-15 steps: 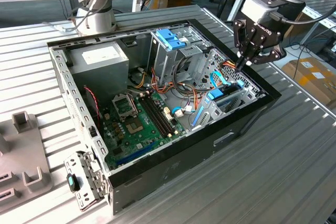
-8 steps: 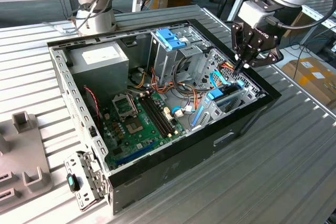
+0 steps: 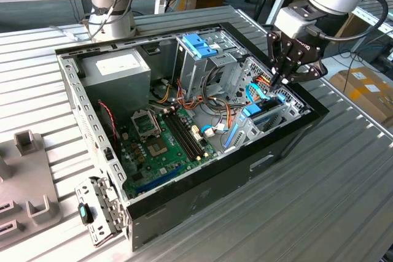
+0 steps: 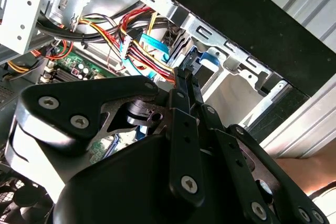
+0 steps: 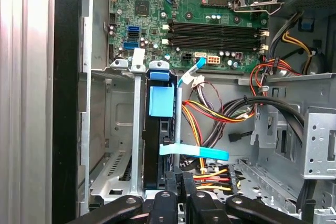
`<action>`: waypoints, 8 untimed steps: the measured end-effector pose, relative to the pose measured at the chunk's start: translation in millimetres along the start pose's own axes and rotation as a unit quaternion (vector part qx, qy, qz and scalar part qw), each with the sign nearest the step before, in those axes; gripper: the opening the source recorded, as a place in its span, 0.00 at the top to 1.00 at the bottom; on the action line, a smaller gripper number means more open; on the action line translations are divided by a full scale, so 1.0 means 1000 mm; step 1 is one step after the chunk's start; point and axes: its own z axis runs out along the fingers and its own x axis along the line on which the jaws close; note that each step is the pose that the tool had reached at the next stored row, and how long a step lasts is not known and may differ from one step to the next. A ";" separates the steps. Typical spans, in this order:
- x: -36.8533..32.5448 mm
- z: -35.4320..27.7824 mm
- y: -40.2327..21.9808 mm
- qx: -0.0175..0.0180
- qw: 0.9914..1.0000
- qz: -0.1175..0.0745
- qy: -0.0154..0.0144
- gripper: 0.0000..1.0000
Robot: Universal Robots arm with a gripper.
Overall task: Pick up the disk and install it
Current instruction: 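Insert the second disk wire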
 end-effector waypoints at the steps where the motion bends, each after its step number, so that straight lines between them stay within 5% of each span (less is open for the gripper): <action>1: 0.0000 0.0001 0.0000 0.000 1.000 0.000 0.000 0.84; 8: 0.0001 0.0028 0.0004 0.000 1.000 0.000 0.000 0.84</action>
